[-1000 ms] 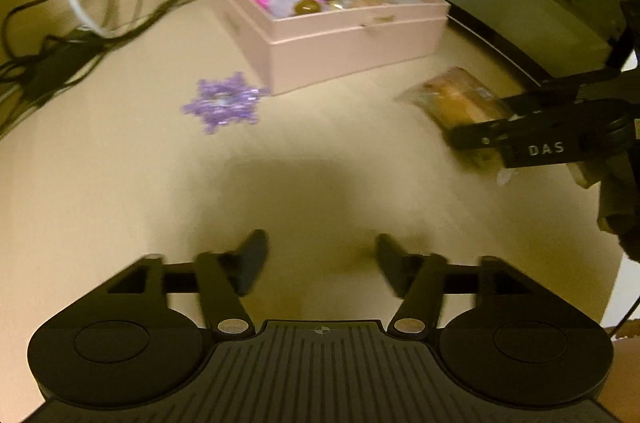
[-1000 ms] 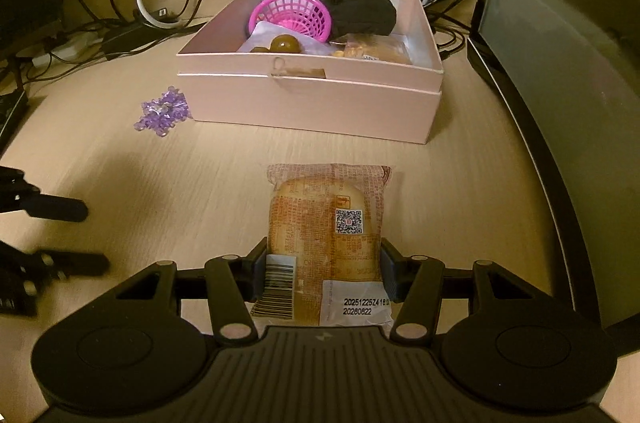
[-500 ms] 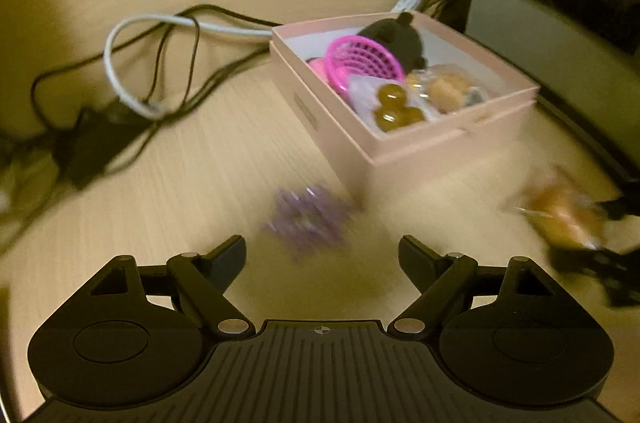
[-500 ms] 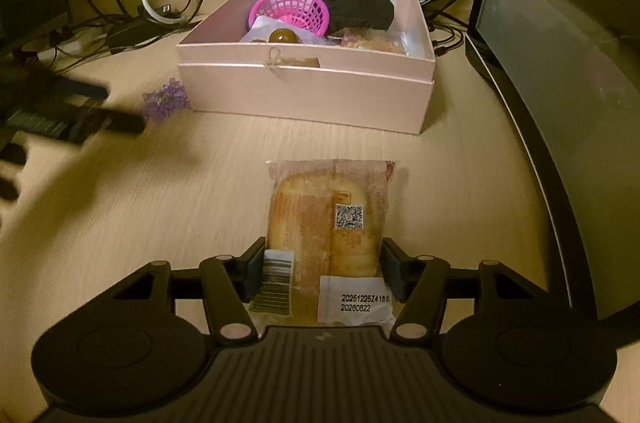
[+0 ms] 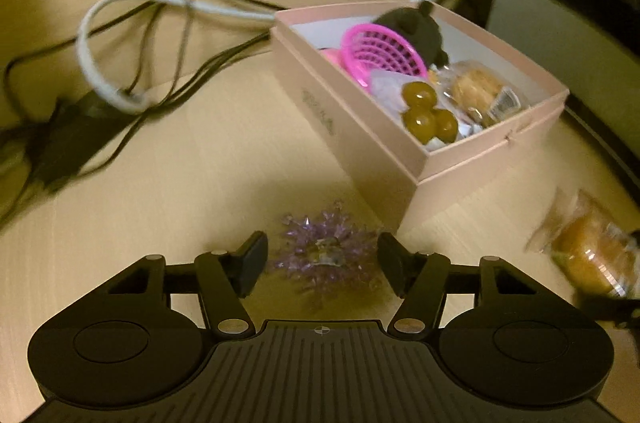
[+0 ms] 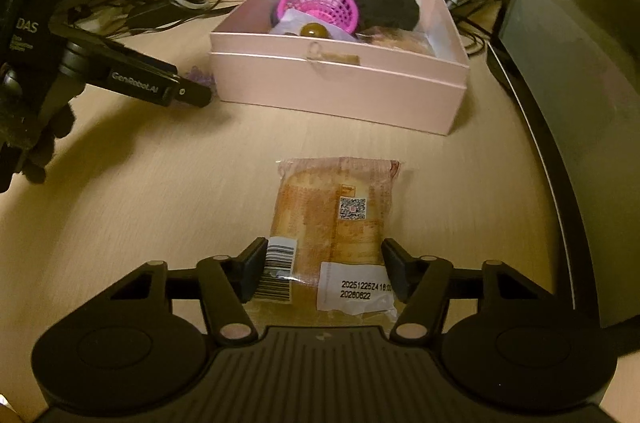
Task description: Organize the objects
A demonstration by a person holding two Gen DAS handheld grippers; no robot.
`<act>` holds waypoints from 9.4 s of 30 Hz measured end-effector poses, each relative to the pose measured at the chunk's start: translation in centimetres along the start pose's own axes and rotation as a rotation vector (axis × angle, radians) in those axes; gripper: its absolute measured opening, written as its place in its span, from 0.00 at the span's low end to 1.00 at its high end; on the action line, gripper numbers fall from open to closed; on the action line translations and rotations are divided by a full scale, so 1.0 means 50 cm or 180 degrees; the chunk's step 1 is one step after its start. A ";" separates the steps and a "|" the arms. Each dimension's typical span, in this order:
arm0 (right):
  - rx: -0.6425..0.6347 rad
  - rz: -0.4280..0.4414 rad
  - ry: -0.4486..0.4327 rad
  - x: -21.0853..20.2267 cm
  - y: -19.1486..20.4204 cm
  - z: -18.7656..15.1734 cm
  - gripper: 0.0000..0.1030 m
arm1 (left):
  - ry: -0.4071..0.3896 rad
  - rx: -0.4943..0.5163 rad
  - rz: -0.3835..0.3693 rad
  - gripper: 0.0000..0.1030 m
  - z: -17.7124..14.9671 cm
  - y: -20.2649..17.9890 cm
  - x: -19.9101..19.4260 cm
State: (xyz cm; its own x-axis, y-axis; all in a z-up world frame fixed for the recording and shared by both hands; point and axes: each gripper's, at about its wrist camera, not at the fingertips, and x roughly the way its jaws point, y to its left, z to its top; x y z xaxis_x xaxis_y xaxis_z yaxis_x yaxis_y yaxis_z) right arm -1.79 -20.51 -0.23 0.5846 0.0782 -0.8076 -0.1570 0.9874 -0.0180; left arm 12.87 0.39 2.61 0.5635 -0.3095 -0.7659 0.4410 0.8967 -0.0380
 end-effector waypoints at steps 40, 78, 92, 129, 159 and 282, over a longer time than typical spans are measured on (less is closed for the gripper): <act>0.0197 -0.0561 0.0660 0.010 0.180 0.084 0.51 | -0.0373 -0.0621 0.0035 0.63 -0.262 -0.058 -0.286; 0.0479 -0.0328 -0.0230 -0.153 -0.010 -0.046 0.51 | -0.0080 -0.0026 -0.0305 0.63 -0.041 -0.177 -0.178; 0.1066 -0.1101 -0.0179 -0.134 0.057 -0.043 0.51 | 0.0034 0.0385 -0.0890 0.63 -0.038 -0.178 -0.143; 0.1069 -0.1224 -0.0354 -0.156 0.084 -0.032 0.52 | 0.0107 0.0121 -0.0999 0.63 -0.081 -0.182 -0.164; 0.0494 -0.1008 -0.0626 -0.202 -0.066 -0.033 0.51 | -0.0718 -0.0444 -0.0485 0.63 0.234 -0.270 -0.009; 0.0360 -0.0228 -0.0731 0.064 -0.049 -0.006 1.00 | -0.0589 -0.0867 0.1124 0.99 -0.204 -0.152 -0.081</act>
State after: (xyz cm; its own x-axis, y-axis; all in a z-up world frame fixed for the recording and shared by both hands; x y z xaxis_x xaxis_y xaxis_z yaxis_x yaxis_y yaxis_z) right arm 0.24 -22.69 -2.96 0.7583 0.0238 -0.6515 -0.0261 0.9996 0.0061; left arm 0.12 -1.93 -0.55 0.7717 0.0000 -0.6360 0.0151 0.9997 0.0183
